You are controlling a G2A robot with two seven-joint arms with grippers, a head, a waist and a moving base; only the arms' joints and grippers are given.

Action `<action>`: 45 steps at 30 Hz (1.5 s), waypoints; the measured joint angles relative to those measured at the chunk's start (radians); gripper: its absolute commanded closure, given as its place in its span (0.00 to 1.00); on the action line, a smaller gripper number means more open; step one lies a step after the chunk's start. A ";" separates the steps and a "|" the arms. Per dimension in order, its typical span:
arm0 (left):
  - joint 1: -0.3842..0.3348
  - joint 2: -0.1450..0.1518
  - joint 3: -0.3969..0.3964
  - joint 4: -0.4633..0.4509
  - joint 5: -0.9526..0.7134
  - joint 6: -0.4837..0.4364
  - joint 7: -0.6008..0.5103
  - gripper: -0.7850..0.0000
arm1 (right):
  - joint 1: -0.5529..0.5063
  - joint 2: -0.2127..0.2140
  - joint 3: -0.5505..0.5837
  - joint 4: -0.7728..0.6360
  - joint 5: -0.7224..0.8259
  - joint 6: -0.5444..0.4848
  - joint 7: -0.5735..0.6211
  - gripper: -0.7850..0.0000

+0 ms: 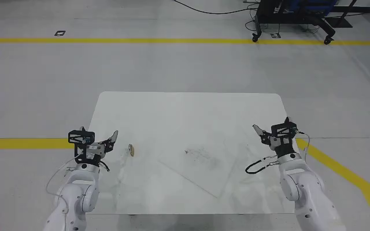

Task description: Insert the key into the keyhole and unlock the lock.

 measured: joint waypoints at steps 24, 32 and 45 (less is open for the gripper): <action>0.000 0.000 0.000 0.000 0.000 0.000 0.000 0.00 | 0.142 -0.024 -0.276 0.032 -0.008 -0.179 0.130 0.00; 0.000 0.000 0.000 0.000 0.000 0.000 0.000 0.00 | 0.314 -0.059 -0.483 0.147 0.029 -0.295 0.207 0.00; 0.000 0.000 0.000 0.000 0.000 0.000 0.000 0.00 | 0.428 -0.070 -0.543 0.266 0.169 -0.406 0.489 0.58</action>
